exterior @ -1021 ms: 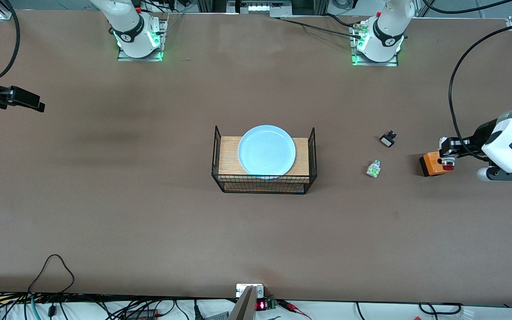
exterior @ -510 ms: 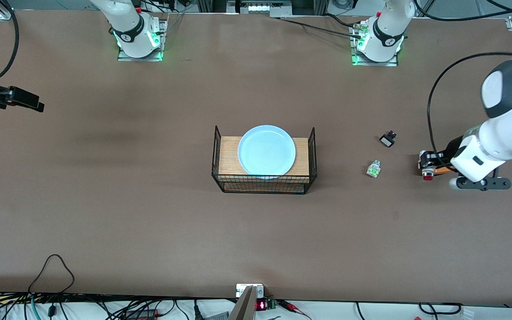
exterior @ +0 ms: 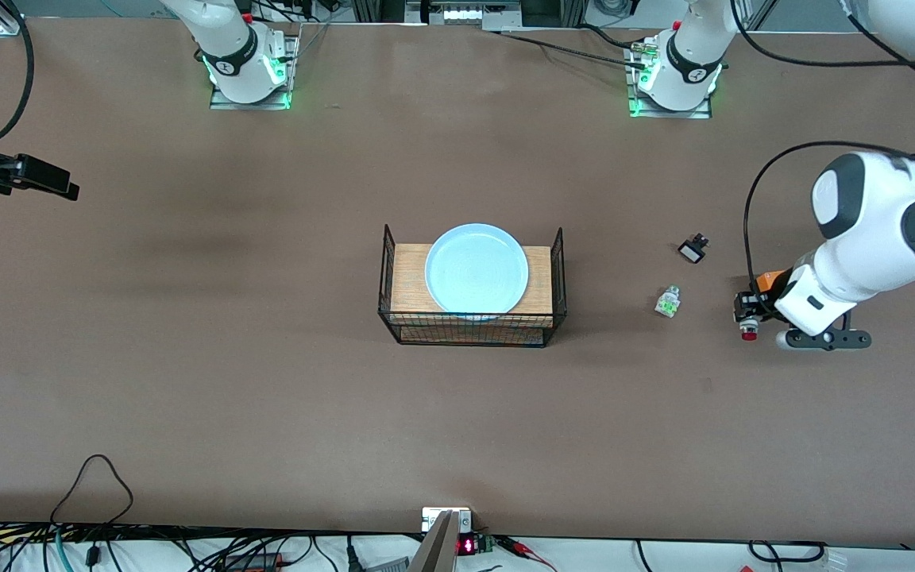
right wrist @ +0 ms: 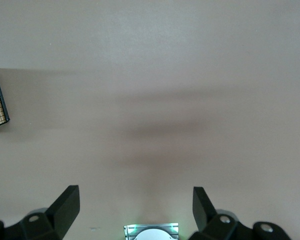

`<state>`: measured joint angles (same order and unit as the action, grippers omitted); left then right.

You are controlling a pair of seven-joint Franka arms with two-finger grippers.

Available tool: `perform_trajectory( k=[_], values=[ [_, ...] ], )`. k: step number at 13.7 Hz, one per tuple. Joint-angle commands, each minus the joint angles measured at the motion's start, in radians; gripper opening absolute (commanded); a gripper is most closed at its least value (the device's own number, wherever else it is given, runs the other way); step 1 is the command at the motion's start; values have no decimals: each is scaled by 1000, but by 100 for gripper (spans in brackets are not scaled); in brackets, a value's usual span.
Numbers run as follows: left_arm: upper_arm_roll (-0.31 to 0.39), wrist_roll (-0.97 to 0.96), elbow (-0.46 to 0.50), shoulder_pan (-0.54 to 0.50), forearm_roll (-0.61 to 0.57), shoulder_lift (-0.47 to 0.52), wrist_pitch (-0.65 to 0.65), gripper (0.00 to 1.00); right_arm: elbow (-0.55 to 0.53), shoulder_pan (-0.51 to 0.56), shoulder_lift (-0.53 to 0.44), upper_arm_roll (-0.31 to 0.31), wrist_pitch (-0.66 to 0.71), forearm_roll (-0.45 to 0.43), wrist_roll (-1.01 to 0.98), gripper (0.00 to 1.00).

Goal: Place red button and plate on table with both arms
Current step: 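Carry the red button beside the orange box with the left gripper, then lower the red button onto the table and open the left gripper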

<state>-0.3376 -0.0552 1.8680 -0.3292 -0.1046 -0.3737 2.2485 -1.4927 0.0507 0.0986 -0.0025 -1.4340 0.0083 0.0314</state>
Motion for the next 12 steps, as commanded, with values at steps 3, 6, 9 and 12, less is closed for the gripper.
perform_trajectory(
  k=[3, 6, 9, 12],
  values=[
    [51, 37, -1, -2, -52, -141, 238, 15, 2, 8, -3, 1, 9, 18, 7, 100],
    [94, 38, -3, 7, -53, -232, 392, 15, 2, 3, -5, 4, 9, 18, 9, 100],
    [97, 46, 2, 9, -53, -249, 425, 15, 2, 1, 4, 4, 7, 16, -4, 100],
    [109, 52, 5, 15, -78, -283, 453, 17, 6, -2, 13, 10, 12, 15, -11, 100]
  ],
)
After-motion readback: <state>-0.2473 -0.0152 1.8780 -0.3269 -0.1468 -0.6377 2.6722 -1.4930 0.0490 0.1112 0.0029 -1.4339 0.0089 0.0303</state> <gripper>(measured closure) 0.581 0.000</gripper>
